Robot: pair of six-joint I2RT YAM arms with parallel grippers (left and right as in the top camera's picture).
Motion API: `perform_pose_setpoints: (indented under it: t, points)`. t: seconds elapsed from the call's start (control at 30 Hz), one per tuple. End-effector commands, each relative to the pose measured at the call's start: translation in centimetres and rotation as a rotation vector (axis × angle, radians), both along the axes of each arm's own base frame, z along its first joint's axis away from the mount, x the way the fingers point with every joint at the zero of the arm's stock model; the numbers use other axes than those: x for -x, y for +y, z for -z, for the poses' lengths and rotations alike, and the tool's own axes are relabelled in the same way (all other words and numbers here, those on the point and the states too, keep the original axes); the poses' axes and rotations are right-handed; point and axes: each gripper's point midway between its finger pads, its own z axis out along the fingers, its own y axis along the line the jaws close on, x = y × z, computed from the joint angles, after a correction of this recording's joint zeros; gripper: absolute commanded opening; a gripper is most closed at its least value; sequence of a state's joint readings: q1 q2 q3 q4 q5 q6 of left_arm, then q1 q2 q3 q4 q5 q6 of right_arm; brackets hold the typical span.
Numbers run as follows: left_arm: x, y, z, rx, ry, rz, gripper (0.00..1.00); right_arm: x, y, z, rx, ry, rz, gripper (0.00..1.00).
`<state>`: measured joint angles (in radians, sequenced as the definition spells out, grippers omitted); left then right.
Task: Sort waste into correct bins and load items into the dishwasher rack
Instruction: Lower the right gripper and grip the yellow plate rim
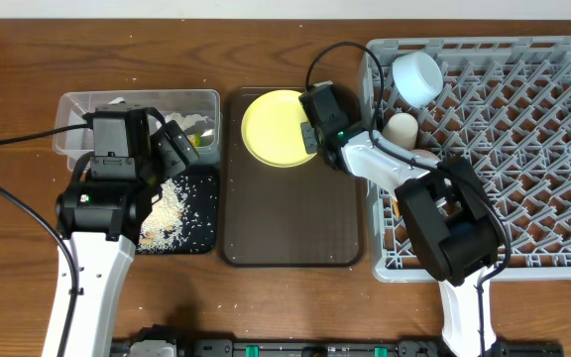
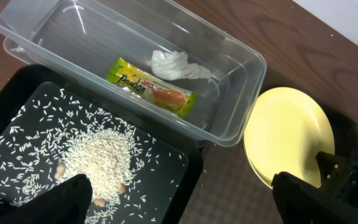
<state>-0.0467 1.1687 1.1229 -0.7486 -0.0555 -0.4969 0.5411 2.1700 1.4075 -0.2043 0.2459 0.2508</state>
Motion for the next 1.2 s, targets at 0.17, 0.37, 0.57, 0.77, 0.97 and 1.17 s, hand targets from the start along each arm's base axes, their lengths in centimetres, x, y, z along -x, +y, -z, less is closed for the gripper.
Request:
perform_pose_setpoints:
  t: [0.17,0.37,0.57,0.77,0.97,1.17]
  points:
    - [-0.1,0.2,-0.6,-0.007,-0.017,-0.003,0.95,1.5,0.2,0.8,0.033,0.049,-0.011,0.05]
    - [-0.1,0.2,-0.6,-0.007,-0.017,-0.003,0.95,2.5,1.0,-1.4,0.03,0.041,-0.035,0.01]
    - [-0.1,0.2,-0.6,-0.007,-0.017,-0.003,0.95,3.2,0.7,-1.2,0.05,0.072,-0.039,0.05]
    - [-0.1,0.2,-0.6,-0.007,-0.017,-0.003,0.95,3.2,0.8,-1.2,0.049,0.07,-0.038,0.15]
    - [-0.1,0.2,-0.6,-0.007,-0.017,-0.003,0.95,2.8,0.5,-1.0,0.032,0.065,-0.013,0.2]
    - [-0.1,0.2,-0.6,-0.007,-0.017,-0.003,0.95,2.7,0.5,-0.2,0.033,0.072,-0.008,0.19]
